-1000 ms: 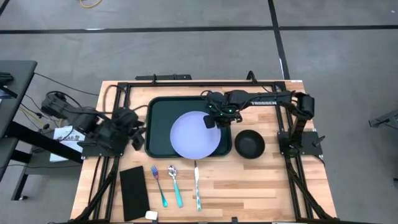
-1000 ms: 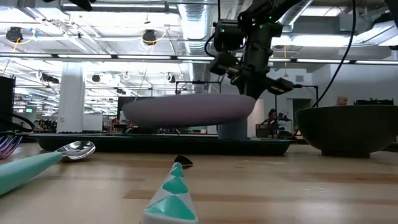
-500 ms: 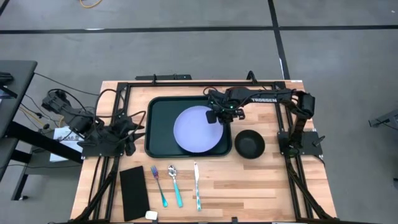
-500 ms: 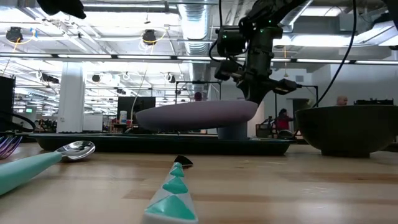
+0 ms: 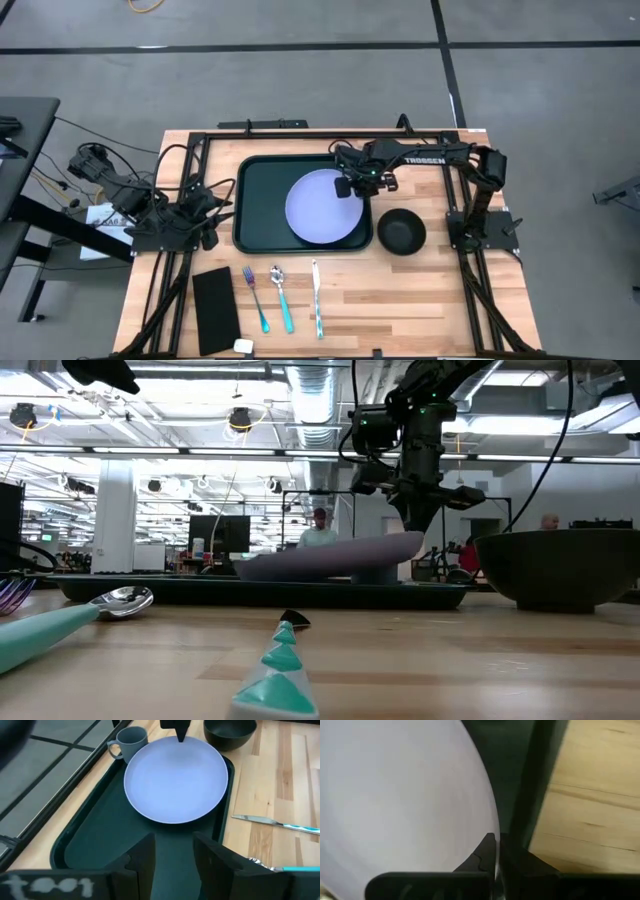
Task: Set up tray
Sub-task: Put the purple plate on the green serving tray below the blue mug
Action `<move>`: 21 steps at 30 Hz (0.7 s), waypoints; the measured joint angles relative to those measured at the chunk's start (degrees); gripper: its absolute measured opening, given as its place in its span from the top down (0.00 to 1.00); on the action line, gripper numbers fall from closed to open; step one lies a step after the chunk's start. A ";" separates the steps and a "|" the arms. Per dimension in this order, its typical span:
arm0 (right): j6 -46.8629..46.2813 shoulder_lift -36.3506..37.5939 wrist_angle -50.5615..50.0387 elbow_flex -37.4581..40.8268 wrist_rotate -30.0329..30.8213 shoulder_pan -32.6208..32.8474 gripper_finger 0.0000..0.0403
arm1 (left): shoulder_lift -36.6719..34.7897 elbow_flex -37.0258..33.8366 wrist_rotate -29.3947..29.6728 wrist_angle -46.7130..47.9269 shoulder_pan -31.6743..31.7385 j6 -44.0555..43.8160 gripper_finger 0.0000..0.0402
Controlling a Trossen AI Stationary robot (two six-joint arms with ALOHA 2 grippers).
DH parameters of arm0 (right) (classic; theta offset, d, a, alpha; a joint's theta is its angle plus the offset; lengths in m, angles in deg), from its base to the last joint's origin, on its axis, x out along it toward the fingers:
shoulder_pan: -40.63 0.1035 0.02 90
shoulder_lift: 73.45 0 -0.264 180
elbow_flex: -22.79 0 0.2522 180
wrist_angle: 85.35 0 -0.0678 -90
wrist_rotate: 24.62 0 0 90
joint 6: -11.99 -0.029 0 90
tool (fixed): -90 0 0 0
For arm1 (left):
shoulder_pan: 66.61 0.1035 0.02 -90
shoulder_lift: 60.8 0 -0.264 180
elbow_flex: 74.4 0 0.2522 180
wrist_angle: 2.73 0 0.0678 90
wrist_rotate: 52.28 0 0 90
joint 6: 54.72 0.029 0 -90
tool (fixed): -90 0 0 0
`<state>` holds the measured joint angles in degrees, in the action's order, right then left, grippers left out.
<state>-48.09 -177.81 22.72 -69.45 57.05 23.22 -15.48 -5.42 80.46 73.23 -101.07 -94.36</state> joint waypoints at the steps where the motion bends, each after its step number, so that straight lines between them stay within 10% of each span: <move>1: 0.01 0.00 -0.60 0.00 0.39 0.00 1.00 | 0.00 0.00 0.00 0.00 0.00 0.00 0.70; 21: 0.09 -3.20 -6.48 0.13 2.02 0.97 0.99 | 0.01 0.00 -0.02 0.00 0.02 0.00 0.70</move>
<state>-48.00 -181.01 16.24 -69.32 59.07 24.19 -15.47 -5.42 80.44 73.23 -101.05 -94.36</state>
